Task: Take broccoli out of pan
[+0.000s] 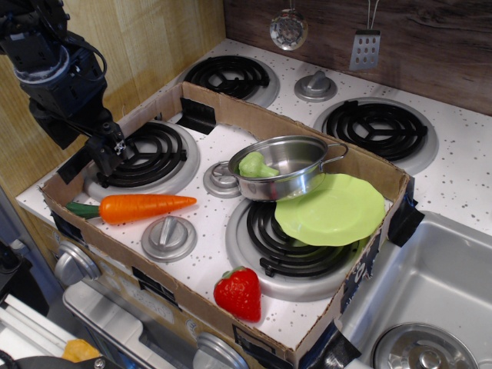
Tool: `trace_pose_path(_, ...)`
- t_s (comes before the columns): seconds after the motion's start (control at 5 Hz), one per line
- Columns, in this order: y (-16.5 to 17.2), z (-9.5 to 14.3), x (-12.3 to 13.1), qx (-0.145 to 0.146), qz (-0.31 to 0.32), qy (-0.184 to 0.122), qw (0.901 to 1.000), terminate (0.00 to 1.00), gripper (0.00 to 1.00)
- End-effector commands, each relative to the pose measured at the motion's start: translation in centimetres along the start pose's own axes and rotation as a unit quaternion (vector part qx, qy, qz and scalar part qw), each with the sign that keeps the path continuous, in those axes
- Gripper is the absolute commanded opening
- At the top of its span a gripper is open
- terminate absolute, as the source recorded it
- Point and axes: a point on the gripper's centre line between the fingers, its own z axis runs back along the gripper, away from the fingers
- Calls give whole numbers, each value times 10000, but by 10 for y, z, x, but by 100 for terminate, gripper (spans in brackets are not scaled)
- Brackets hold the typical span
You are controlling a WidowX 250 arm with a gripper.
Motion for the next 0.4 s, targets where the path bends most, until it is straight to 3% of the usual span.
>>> trace_pose_path(0.0,0,0,0,0,0,0,10000,0,100)
trace_pose_path(0.2,-11,17,17,437,1044,-87,9935,0,100)
